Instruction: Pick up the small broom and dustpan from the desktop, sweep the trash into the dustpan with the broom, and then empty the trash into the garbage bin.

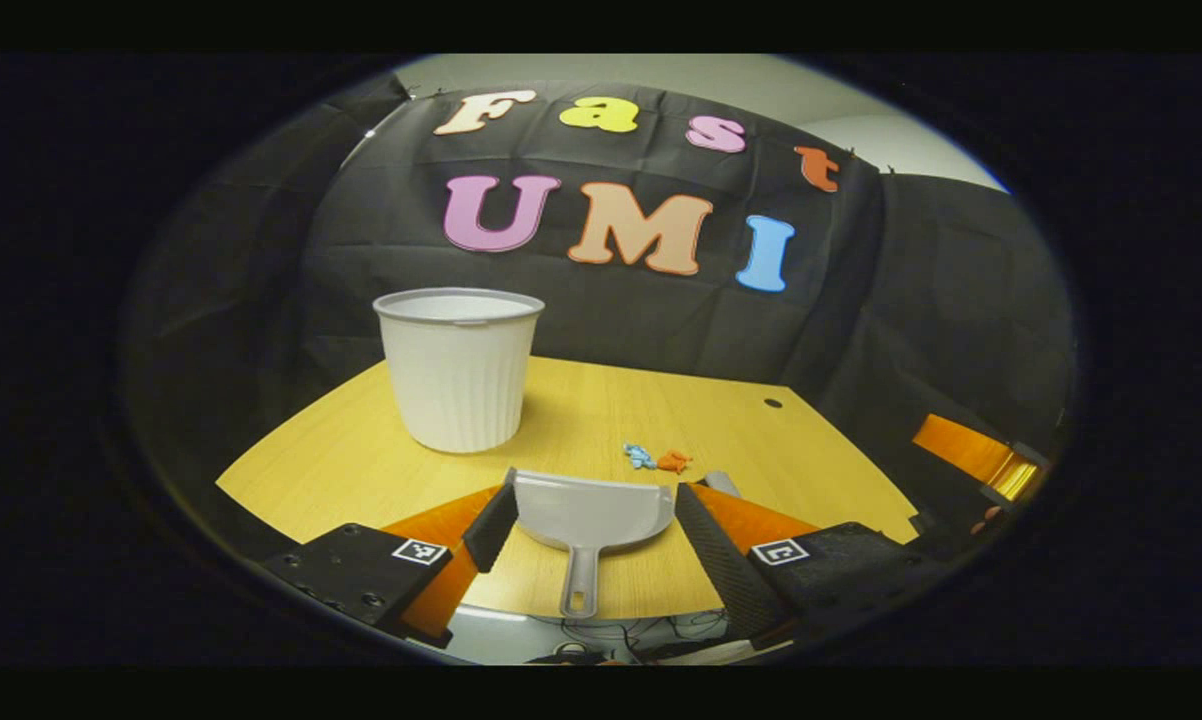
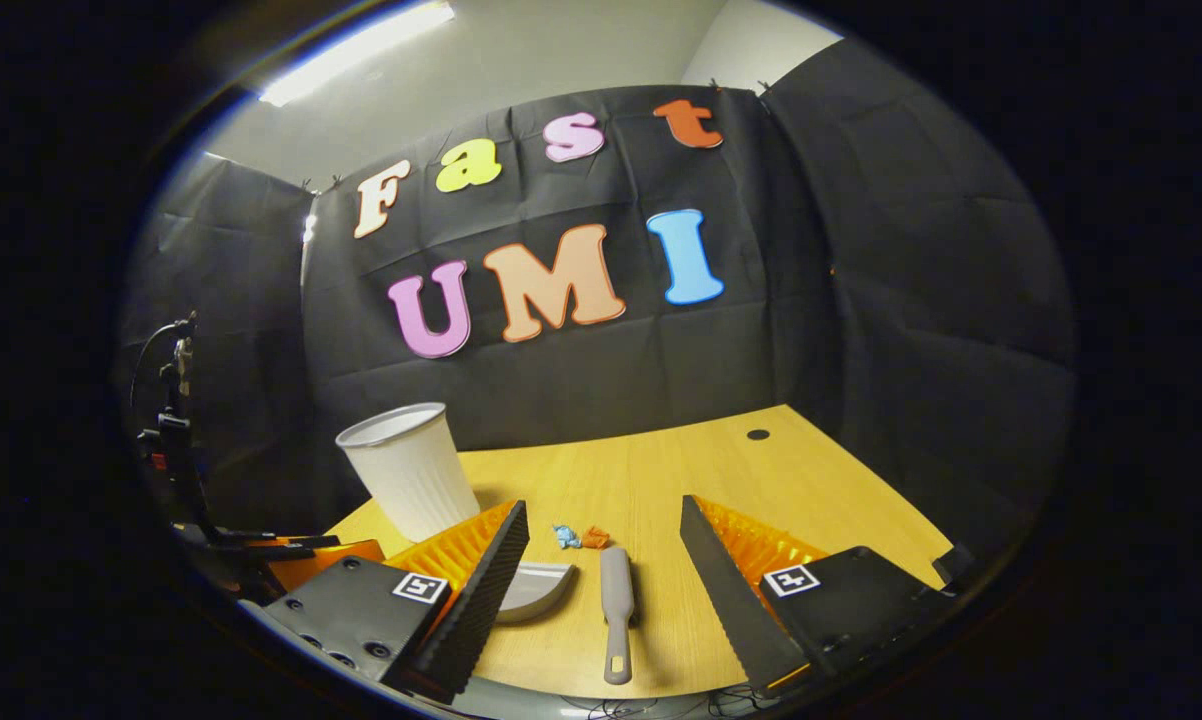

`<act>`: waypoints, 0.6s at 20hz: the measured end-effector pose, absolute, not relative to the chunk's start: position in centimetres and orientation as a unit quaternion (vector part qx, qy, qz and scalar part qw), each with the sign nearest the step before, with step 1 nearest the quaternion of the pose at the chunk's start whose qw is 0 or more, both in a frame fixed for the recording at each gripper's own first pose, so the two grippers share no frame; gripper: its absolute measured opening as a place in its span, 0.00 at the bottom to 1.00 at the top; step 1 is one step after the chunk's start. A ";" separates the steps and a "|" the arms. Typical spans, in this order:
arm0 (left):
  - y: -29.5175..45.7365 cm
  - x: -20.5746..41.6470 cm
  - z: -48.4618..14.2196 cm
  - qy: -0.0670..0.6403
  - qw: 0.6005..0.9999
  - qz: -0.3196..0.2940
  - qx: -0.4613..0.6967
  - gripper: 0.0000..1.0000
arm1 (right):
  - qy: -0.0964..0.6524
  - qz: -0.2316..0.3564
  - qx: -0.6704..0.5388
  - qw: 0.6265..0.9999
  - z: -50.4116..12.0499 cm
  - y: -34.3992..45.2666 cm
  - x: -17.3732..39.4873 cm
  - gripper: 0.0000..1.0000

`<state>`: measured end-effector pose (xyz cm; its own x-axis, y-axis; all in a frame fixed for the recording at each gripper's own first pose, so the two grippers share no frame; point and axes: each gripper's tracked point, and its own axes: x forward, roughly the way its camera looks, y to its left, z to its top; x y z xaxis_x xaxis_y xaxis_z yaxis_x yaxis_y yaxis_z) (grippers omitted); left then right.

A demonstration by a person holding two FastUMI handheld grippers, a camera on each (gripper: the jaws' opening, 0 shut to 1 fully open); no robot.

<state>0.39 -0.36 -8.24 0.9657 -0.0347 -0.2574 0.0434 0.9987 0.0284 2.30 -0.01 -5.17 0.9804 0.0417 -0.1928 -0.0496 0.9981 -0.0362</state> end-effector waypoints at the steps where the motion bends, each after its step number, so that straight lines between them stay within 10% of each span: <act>1: -0.4 0.7 -9.4 0.151 0.988 -0.022 0.024 0.94 | 0.130 0.031 -0.026 0.991 -6.8 0.1 2.9 0.99; 12: 1.5 4.3 -21.2 0.362 0.927 -0.024 0.095 0.96 | 0.410 0.040 -0.012 0.911 -22.3 -2.1 7.4 0.99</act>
<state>4.26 1.47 -21.19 0.7362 0.0241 -0.6763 0.1142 0.9806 0.1593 7.35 -2.07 -22.27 0.6602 0.0626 -0.7485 -0.0818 0.9966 0.0113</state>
